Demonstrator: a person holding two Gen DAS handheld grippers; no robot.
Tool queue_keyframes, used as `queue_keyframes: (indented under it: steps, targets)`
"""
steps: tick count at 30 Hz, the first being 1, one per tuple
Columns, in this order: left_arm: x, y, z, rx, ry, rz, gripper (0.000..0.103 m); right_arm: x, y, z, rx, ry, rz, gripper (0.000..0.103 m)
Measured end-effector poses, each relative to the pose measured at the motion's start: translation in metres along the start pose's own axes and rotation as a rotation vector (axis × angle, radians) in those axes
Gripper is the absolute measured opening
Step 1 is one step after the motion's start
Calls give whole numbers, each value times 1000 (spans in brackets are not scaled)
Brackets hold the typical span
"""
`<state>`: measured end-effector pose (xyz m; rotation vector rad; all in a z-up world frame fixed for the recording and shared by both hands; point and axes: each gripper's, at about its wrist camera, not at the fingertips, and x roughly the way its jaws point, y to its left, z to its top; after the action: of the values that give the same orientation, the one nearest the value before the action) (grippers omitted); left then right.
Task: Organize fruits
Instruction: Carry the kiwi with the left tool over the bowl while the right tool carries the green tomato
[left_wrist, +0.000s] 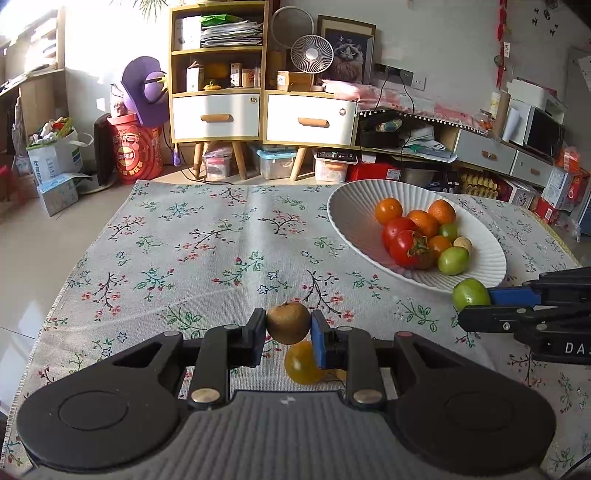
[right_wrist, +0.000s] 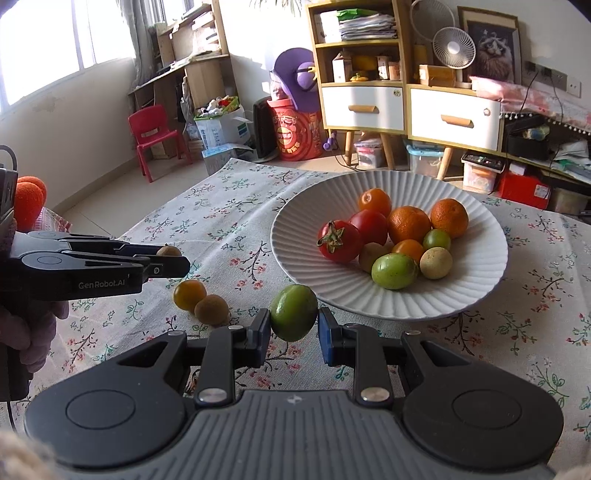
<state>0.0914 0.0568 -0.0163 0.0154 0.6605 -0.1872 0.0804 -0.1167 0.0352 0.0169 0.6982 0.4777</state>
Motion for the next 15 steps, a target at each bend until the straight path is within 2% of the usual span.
queue_keyframes:
  steps: [15]
  targets:
    - [11, -55, 17, 52, -2, -93, 14, -6, -44, 18, 74, -53, -91, 25]
